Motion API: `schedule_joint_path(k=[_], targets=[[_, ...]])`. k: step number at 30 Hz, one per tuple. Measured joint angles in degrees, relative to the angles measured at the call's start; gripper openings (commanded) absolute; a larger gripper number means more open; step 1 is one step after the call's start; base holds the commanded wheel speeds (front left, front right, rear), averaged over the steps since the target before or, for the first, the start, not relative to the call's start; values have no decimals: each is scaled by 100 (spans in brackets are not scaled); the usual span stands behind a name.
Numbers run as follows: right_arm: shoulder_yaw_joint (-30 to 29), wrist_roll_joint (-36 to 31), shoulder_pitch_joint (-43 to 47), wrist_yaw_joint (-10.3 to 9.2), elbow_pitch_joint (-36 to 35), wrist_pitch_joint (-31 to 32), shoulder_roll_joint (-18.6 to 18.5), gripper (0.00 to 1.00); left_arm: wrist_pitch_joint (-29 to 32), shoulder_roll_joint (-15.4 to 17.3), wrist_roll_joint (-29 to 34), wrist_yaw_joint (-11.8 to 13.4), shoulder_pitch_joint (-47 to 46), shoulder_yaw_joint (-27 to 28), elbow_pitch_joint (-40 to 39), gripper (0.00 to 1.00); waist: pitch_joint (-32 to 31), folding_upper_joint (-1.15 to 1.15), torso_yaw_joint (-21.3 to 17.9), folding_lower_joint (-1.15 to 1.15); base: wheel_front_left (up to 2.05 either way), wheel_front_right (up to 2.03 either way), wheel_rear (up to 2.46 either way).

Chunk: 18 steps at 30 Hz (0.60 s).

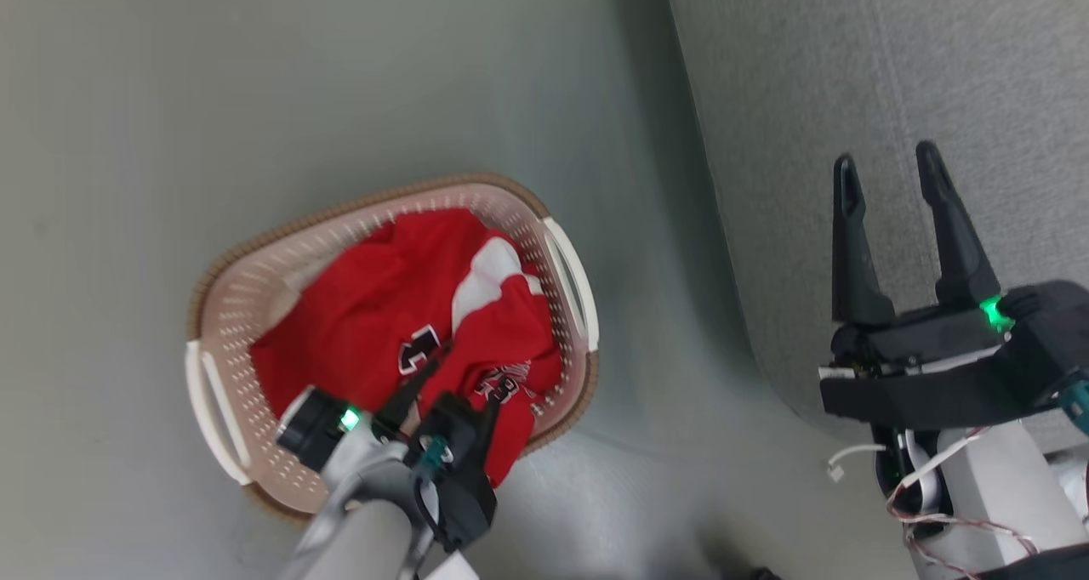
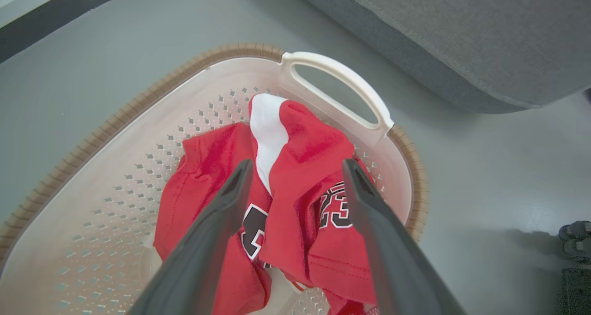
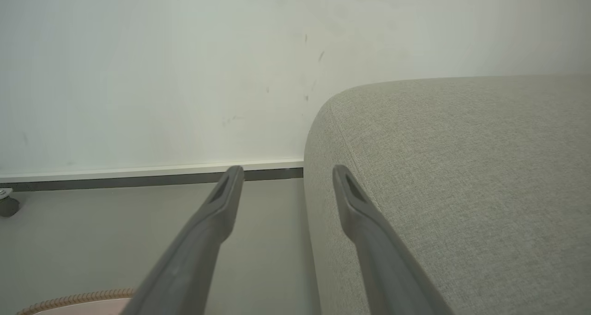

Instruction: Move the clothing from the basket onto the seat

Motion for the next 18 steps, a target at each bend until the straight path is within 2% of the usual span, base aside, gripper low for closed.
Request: schedule_joint_path(k=[13,18], targets=[[-76,-1,-537,63,-7,0,164,100,178,29,38,10,-715,132,597,100,953,0,-261,0,0,0,0],[-93,-2,-620,103,104,0,194,100,225,29,59,108,-789,192,815,100,1173,-1,-340,0,0,0,0]])
